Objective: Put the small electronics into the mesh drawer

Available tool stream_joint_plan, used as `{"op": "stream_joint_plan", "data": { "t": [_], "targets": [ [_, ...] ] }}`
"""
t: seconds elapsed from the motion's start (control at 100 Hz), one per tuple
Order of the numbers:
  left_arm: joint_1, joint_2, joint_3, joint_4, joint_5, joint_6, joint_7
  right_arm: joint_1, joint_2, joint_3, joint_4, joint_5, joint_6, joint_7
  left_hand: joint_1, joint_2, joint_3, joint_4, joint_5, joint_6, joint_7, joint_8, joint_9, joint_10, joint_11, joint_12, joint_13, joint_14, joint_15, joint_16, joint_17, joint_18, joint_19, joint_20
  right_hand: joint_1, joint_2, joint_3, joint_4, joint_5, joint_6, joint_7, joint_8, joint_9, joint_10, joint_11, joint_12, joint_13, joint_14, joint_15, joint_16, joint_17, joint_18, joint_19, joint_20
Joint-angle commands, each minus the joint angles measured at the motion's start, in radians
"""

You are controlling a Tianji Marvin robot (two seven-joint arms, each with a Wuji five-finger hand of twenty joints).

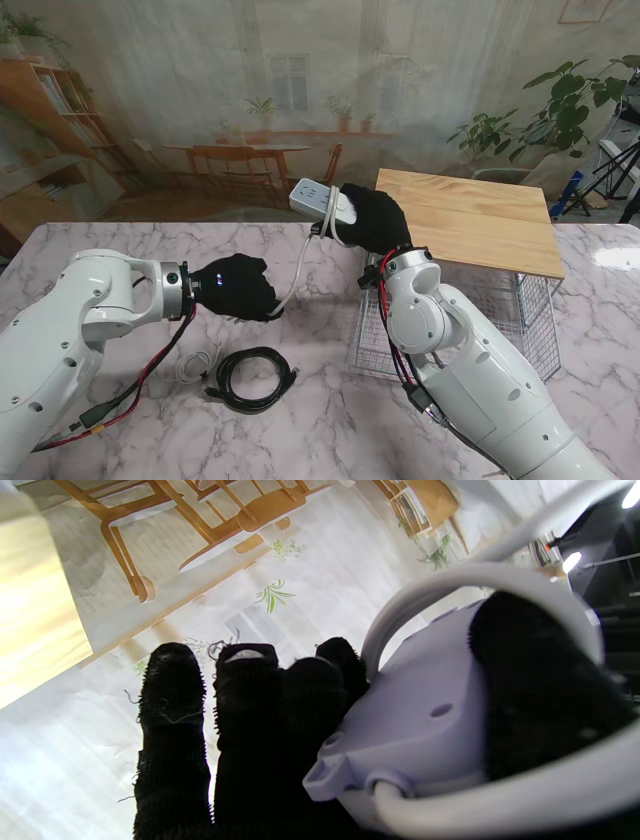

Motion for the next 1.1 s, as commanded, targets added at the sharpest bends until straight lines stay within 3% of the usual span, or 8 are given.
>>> {"op": "stream_joint_plan", "data": {
  "t": [0.0, 0.12, 0.39, 0.67, 0.98, 1.09],
  "targets": [
    [0.015, 0.002, -0.016, -0.027, 0.019, -0.045, 0.014, 0.007, 0.008, 0.004, 0.011, 0.001, 0.008, 0.005, 0.085, 0.028, 0.037, 0.004, 0.024, -0.092, 0.057, 0.026, 0.037, 0.018, 0.019, -0.003, 0.026, 0.022, 0.028, 0.012, 0.011, -0.024, 0.036, 0.021, 0.233, 0.223, 0.252, -0.013, 0.034, -0.294, 0.140, -0.010, 0.087, -0.059, 0.065, -0.007, 0.030, -0.059, 0.080, 0.013, -0.008, 0.007, 0.018, 0.003],
    [0.031, 0.000, -0.063, -0.064, 0.043, -0.061, 0.045, 0.014, 0.015, -0.009, 0.028, -0.024, 0.007, 0.023, 0.085, 0.028, 0.039, 0.003, 0.032, -0.089, 0.051, 0.020, 0.046, 0.021, 0.013, -0.010, 0.034, 0.025, 0.023, 0.009, 0.020, -0.021, 0.036, 0.020, 0.233, 0.222, 0.253, -0.012, 0.035, -0.295, 0.140, -0.012, 0.089, -0.058, 0.066, -0.008, 0.033, -0.056, 0.080, 0.012, -0.007, 0.007, 0.019, 0.003],
    [0.028, 0.023, -0.099, -0.142, 0.067, -0.062, 0.075, 0.043, 0.015, -0.053, 0.071, -0.045, 0.021, 0.033, 0.085, 0.033, 0.032, 0.007, 0.030, -0.088, 0.041, 0.031, 0.045, 0.024, 0.034, 0.027, 0.027, 0.010, 0.079, 0.063, 0.003, -0.013, 0.050, 0.036, 0.234, 0.218, 0.257, -0.012, 0.039, -0.285, 0.140, -0.015, 0.095, -0.054, 0.067, -0.010, 0.041, -0.051, 0.082, 0.010, -0.002, 0.013, 0.024, 0.004],
    [-0.002, 0.023, -0.065, -0.151, 0.024, -0.062, -0.020, 0.049, 0.008, -0.062, 0.078, -0.026, 0.033, 0.026, 0.083, 0.030, 0.032, 0.010, 0.031, -0.090, 0.035, 0.040, 0.048, 0.023, 0.042, 0.053, 0.025, 0.007, 0.104, 0.096, -0.003, -0.007, 0.056, 0.049, 0.233, 0.218, 0.260, -0.013, 0.039, -0.281, 0.138, -0.016, 0.097, -0.055, 0.067, -0.011, 0.045, -0.049, 0.083, 0.009, -0.001, 0.016, 0.027, 0.005],
    [0.007, 0.013, -0.088, -0.109, 0.089, -0.058, -0.062, 0.033, 0.007, -0.036, 0.052, -0.004, 0.041, 0.026, 0.085, 0.033, 0.031, 0.007, 0.042, -0.089, 0.022, 0.046, 0.066, 0.029, 0.020, 0.055, 0.053, 0.006, 0.075, 0.086, 0.025, -0.016, 0.050, 0.047, 0.233, 0.219, 0.259, -0.014, 0.037, -0.281, 0.138, -0.016, 0.097, -0.055, 0.067, -0.012, 0.044, -0.050, 0.083, 0.008, -0.001, 0.014, 0.028, 0.004],
    [-0.004, 0.018, -0.074, -0.086, 0.084, -0.034, -0.115, 0.032, 0.005, -0.032, 0.048, -0.001, 0.043, 0.022, 0.085, 0.041, 0.035, 0.004, 0.040, -0.082, 0.011, 0.043, 0.071, 0.039, 0.006, 0.049, 0.064, 0.013, 0.049, 0.073, 0.036, -0.008, 0.043, 0.040, 0.233, 0.219, 0.259, -0.014, 0.037, -0.281, 0.138, -0.015, 0.097, -0.055, 0.067, -0.012, 0.045, -0.050, 0.084, 0.008, -0.001, 0.015, 0.028, 0.004]
  ]
}}
